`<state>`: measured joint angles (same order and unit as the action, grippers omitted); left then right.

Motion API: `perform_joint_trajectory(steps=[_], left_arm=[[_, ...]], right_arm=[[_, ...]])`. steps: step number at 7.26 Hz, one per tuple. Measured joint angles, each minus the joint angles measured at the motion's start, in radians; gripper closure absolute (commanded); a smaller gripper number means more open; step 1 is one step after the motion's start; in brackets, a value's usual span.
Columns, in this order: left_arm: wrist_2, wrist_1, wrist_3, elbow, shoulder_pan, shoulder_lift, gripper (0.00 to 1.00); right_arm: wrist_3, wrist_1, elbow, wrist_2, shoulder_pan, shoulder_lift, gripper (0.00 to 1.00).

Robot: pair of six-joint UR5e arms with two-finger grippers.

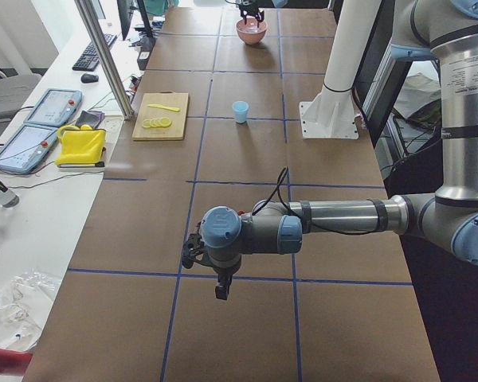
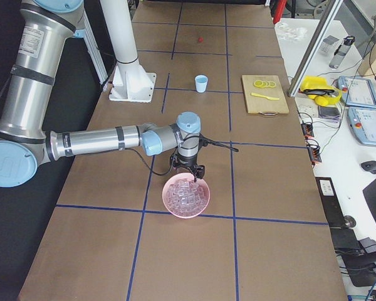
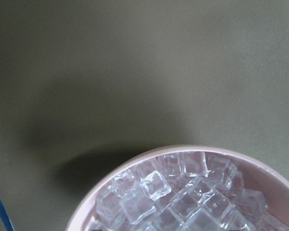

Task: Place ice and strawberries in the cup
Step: 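Grasp another ice cube from the pink bowl with the right gripper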

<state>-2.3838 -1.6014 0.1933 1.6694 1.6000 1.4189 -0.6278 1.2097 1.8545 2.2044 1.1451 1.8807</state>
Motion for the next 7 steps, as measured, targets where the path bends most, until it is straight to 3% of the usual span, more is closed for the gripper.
perform_joint_trajectory(steps=[3, 7], left_arm=[[0.0, 0.0, 0.0, 0.001, 0.0, 0.0, 0.0], [0.0, 0.0, 0.0, 0.002, 0.0, 0.0, 0.0]], right_arm=[[-0.009, -0.058, -0.035, 0.01, 0.007, 0.024, 0.27], [-0.017, -0.056, -0.042, -0.018, 0.005, 0.035, 0.33]])
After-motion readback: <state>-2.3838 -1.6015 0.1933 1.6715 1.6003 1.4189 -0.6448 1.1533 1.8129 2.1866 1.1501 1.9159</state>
